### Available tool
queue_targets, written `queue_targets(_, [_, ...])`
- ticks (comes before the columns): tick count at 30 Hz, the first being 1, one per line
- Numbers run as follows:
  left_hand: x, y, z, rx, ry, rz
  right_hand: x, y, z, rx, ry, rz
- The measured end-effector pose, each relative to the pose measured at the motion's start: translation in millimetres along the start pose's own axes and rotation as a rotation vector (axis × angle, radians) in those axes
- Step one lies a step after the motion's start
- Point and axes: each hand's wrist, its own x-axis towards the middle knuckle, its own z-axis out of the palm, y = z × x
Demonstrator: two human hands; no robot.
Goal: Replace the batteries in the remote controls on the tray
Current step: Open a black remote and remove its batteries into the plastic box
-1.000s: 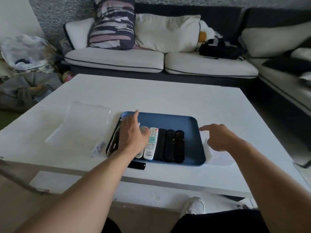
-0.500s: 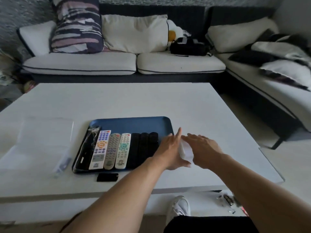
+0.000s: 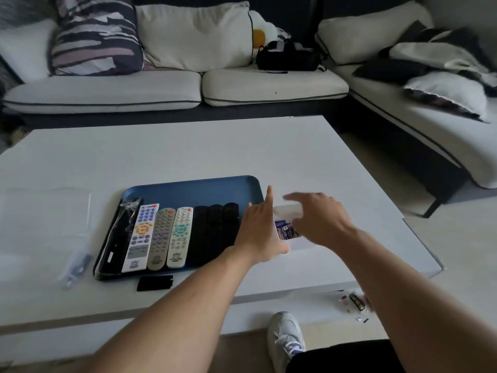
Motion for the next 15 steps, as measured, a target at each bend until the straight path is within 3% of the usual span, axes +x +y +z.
queue_targets(3, [-2,4,0,-0.003,0.038,-0.01,12,14,-3,0.264,0.385,0.081])
queue_targets(5, [-3,4,3,-0.014,0.068,-0.011,21,17,-3,0.273,0.513,0.157])
queue_targets(7, [-2,2,6,-0.02,0.091,-0.019,31,16,1,0.244,0.453,0.193])
queue_targets(12, [0,-1,10,-0.032,0.113,-0.021,44,17,24,0.13,0.052,0.171])
queue_targets(15, [1,-1,10,-0.013,0.103,-0.028,46,17,22,0.125,0.05,0.134])
